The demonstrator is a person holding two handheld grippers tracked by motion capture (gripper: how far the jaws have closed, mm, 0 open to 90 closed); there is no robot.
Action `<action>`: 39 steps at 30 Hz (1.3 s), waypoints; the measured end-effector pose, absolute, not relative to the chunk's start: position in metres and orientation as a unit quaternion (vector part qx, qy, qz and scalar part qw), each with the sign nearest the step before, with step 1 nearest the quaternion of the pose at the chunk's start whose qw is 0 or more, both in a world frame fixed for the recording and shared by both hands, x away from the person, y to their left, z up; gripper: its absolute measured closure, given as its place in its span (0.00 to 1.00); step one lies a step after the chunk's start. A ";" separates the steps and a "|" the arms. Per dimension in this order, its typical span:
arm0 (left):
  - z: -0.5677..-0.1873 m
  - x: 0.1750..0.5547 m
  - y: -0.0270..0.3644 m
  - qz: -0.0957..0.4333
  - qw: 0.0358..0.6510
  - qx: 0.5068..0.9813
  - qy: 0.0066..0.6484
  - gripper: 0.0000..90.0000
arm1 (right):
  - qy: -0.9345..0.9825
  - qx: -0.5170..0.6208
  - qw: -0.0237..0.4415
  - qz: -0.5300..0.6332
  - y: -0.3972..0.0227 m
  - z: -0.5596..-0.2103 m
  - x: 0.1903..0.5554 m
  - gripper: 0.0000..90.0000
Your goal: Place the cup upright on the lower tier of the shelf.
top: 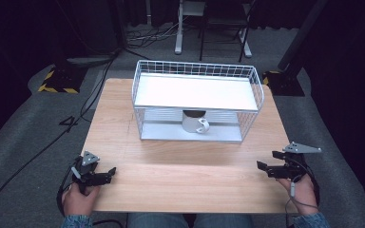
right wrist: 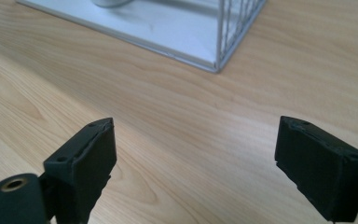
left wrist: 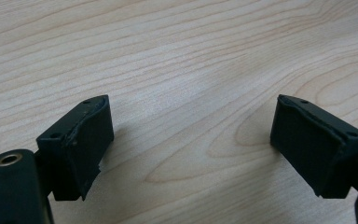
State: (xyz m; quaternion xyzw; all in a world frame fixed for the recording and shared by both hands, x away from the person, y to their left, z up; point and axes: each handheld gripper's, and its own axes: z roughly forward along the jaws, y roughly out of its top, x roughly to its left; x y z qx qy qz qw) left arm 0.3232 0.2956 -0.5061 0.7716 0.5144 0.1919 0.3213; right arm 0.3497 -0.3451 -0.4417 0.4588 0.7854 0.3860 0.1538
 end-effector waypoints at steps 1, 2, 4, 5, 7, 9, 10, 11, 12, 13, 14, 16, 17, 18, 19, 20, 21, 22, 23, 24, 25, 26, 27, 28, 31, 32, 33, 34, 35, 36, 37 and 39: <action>-0.506 0.323 0.296 0.192 0.321 0.771 0.515 0.15 | 0.786 0.463 0.152 0.381 -0.347 -0.445 0.350 0.15; -0.506 0.323 0.296 0.192 0.321 0.771 0.515 0.15 | 0.786 0.463 0.152 0.381 -0.347 -0.445 0.350 0.15; -0.506 0.323 0.296 0.192 0.321 0.772 0.514 0.15 | 0.787 0.471 0.148 0.371 -0.352 -0.452 0.349 0.15; -0.506 0.323 0.296 0.192 0.321 0.771 0.515 0.15 | 0.787 0.476 0.144 0.365 -0.356 -0.457 0.349 0.15; -0.506 0.323 0.296 0.192 0.321 0.772 0.514 0.15 | 0.787 0.479 0.141 0.362 -0.357 -0.459 0.349 0.15; -0.506 0.323 0.296 0.192 0.321 0.771 0.514 0.15 | 0.786 0.485 0.141 0.358 -0.361 -0.466 0.349 0.15; -0.506 0.323 0.296 0.192 0.321 0.772 0.514 0.15 | 0.783 0.488 0.139 0.359 -0.363 -0.472 0.348 0.15; -0.506 0.323 0.296 0.192 0.321 0.771 0.515 0.15 | 0.783 0.489 0.138 0.359 -0.365 -0.474 0.348 0.15; -0.506 0.323 0.296 0.192 0.321 0.771 0.515 0.15 | 0.783 0.489 0.138 0.359 -0.365 -0.474 0.348 0.15; -0.506 0.323 0.296 0.192 0.321 0.772 0.514 0.15 | 0.784 0.491 0.133 0.357 -0.366 -0.480 0.347 0.15; -0.506 0.323 0.296 0.192 0.321 0.771 0.514 0.15 | 0.785 0.491 0.132 0.355 -0.366 -0.482 0.347 0.15; -0.506 0.323 0.296 0.192 0.321 0.771 0.515 0.15 | 0.785 0.491 0.131 0.354 -0.367 -0.484 0.347 0.14; -0.506 0.323 0.296 0.192 0.321 0.771 0.514 0.15 | 0.785 0.492 0.130 0.353 -0.367 -0.487 0.346 0.14; -0.506 0.323 0.296 0.192 0.321 0.771 0.514 0.15 | 0.787 0.488 0.134 0.352 -0.367 -0.489 0.346 0.14; -0.506 0.323 0.296 0.192 0.321 0.772 0.514 0.15 | 0.788 0.487 0.136 0.351 -0.366 -0.491 0.345 0.14; -0.506 0.323 0.296 0.192 0.321 0.772 0.514 0.15 | 0.788 0.487 0.136 0.351 -0.366 -0.491 0.345 0.14; -0.506 0.323 0.296 0.192 0.321 0.771 0.514 0.15 | 0.789 0.486 0.139 0.349 -0.366 -0.492 0.344 0.14; -0.506 0.323 0.296 0.192 0.321 0.771 0.515 0.15 | 0.791 0.482 0.142 0.349 -0.364 -0.494 0.344 0.14; -0.506 0.323 0.296 0.192 0.321 0.772 0.514 0.15 | 0.793 0.480 0.145 0.346 -0.364 -0.494 0.344 0.14; -0.506 0.323 0.296 0.192 0.321 0.772 0.514 0.15 | 0.796 0.475 0.150 0.345 -0.362 -0.496 0.344 0.14; -0.506 0.323 0.296 0.192 0.321 0.772 0.514 0.15 | 0.797 0.473 0.151 0.344 -0.361 -0.497 0.344 0.14; -0.506 0.323 0.296 0.192 0.321 0.771 0.514 0.15 | 0.798 0.466 0.160 0.349 -0.358 -0.499 0.344 0.12; -0.506 0.323 0.296 0.192 0.321 0.772 0.514 0.15 | 0.798 0.463 0.164 0.351 -0.357 -0.500 0.344 0.12; -0.506 0.323 0.296 0.192 0.321 0.771 0.514 0.15 | 0.798 0.458 0.170 0.352 -0.356 -0.501 0.344 0.12; -0.506 0.323 0.296 0.192 0.321 0.771 0.514 0.15 | 0.794 0.455 0.182 0.360 -0.353 -0.505 0.343 0.11; -0.506 0.323 0.296 0.192 0.321 0.771 0.514 0.15 | 0.794 0.455 0.182 0.360 -0.353 -0.505 0.343 0.11; -0.506 0.323 0.296 0.192 0.321 0.771 0.514 0.15 | 0.801 0.447 0.197 0.345 -0.350 -0.505 0.343 0.10; -0.506 0.323 0.296 0.192 0.321 0.771 0.514 0.15 | 0.802 0.447 0.197 0.344 -0.350 -0.505 0.343 0.10; -0.506 0.323 0.296 0.192 0.321 0.772 0.514 0.15 | 0.802 0.447 0.197 0.343 -0.350 -0.505 0.343 0.10; -0.506 0.323 0.296 0.192 0.321 0.772 0.514 0.15 | 0.802 0.447 0.197 0.343 -0.350 -0.505 0.343 0.10; -0.506 0.323 0.296 0.192 0.321 0.772 0.514 0.15 | 0.802 0.447 0.197 0.343 -0.350 -0.505 0.343 0.10; -0.506 0.323 0.296 0.192 0.321 0.771 0.514 0.15 | 0.801 0.448 0.198 0.343 -0.350 -0.505 0.343 0.09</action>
